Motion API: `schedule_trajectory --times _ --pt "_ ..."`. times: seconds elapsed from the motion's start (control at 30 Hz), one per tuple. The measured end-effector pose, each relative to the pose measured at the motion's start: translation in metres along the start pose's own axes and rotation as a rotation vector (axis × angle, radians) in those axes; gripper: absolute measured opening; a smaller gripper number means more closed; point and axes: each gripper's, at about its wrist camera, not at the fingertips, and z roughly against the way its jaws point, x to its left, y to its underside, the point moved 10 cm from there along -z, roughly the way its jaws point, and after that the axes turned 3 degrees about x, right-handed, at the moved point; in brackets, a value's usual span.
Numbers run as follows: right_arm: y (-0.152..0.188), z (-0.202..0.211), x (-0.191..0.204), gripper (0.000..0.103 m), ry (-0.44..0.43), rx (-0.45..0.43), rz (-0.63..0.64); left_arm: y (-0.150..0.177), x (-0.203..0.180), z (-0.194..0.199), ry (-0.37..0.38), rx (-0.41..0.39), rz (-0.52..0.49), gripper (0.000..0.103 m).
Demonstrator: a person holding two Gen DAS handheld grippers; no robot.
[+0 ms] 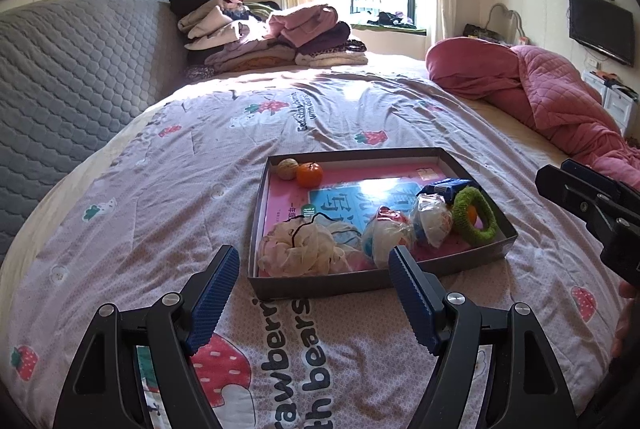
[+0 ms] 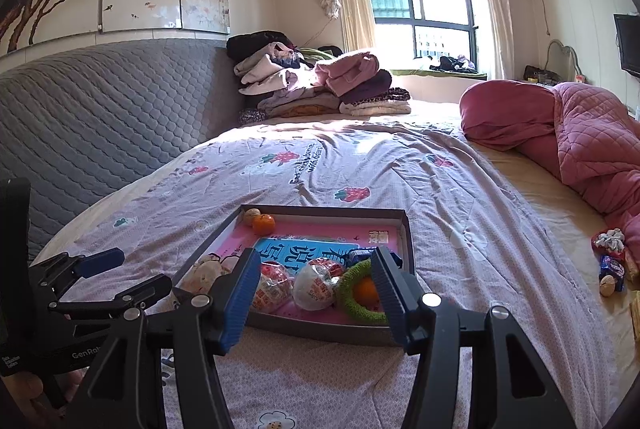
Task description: Organize objects
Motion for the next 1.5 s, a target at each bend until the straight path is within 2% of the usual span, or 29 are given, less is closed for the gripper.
schedule_trajectory --times 0.57,1.5 --pt "0.026 -0.023 -0.004 0.057 0.013 0.056 -0.009 0.015 0.002 -0.019 -0.021 0.038 0.021 0.078" --pt "0.046 -0.034 -0.012 0.058 0.028 0.080 -0.045 0.031 0.002 -0.034 -0.022 0.054 0.022 0.078"
